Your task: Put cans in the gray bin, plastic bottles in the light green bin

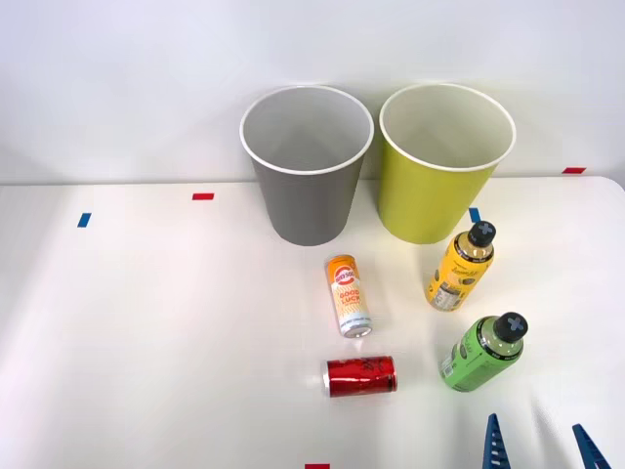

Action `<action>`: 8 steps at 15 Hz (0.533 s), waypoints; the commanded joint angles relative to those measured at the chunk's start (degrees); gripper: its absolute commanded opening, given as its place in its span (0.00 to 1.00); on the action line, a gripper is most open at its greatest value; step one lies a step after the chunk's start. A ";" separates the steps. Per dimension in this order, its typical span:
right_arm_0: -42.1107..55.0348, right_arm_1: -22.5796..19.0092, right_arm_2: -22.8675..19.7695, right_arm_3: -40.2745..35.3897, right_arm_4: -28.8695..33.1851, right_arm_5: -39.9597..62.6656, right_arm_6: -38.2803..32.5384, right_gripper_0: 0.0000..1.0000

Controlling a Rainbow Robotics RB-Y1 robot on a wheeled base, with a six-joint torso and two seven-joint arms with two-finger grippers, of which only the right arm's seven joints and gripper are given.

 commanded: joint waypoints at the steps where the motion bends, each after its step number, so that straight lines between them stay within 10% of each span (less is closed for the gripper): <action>1: 0.00 0.00 0.00 0.00 0.00 0.00 -0.01 1.00; 8: 0.00 0.00 0.00 0.00 0.00 0.00 -0.01 1.00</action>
